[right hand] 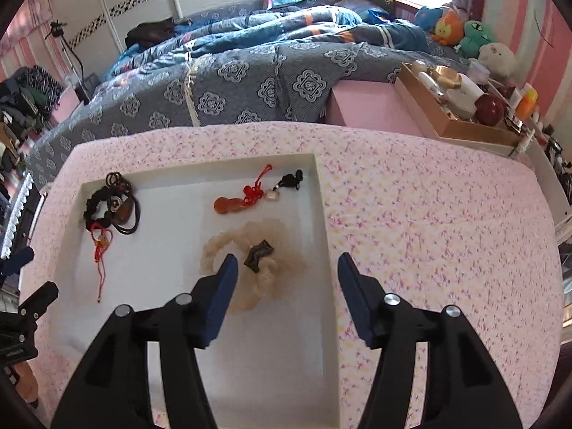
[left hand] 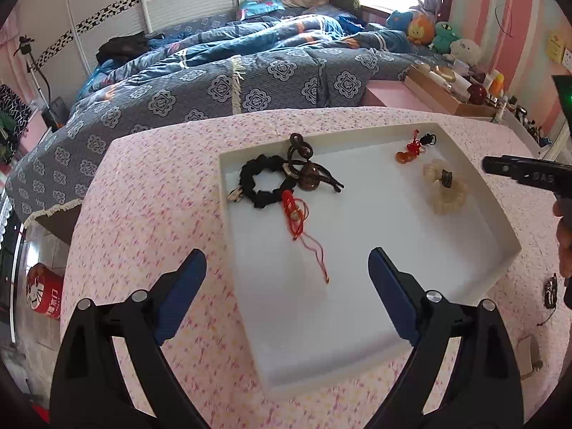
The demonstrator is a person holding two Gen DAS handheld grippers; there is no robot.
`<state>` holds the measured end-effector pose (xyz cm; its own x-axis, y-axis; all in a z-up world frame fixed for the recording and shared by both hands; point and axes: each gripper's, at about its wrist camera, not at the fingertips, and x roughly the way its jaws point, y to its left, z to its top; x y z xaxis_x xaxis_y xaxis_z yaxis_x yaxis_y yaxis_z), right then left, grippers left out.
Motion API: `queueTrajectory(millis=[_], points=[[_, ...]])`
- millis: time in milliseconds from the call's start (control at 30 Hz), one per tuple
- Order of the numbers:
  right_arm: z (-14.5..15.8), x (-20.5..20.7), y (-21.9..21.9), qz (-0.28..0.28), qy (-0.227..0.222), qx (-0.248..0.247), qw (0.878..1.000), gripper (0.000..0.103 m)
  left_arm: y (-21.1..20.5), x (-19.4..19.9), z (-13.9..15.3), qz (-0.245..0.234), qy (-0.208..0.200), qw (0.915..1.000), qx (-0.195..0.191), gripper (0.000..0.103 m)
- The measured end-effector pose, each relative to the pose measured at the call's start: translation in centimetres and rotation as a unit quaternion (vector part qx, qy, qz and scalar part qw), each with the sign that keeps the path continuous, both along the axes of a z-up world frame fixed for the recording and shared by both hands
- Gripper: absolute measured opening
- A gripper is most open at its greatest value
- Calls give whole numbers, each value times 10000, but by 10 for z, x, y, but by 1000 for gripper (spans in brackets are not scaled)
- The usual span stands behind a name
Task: Organize jewelry
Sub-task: 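Move both open tools back toward the jade pendant and black cord bracelet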
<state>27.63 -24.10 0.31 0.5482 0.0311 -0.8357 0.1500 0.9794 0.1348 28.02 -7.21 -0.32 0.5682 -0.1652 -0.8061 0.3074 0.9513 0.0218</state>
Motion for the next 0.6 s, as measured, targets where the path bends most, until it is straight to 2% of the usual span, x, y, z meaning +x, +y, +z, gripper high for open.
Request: queueTrajectory(millis=[133,267,400,500,600], points=[[14,-25,-11,-30,-223,45,9997,59,14,-21,8,132,-155,9998,-63,100],[22,-62,-27,-152,-351,-63,9992,59,22,-41,11,185,-174,9996,-156,100],[22,-95,-46,-313,-354,86,9988,59,29,-64,10,198,-183,9994,-215,100],[20,-122,-61,-448,-370,135,9982,64,36,-78,9,216,-144,9991,-332,100],[16,-149,-75,-674,-390,158,9968,66,44,-92,9,262,-130,9987,-416,100]])
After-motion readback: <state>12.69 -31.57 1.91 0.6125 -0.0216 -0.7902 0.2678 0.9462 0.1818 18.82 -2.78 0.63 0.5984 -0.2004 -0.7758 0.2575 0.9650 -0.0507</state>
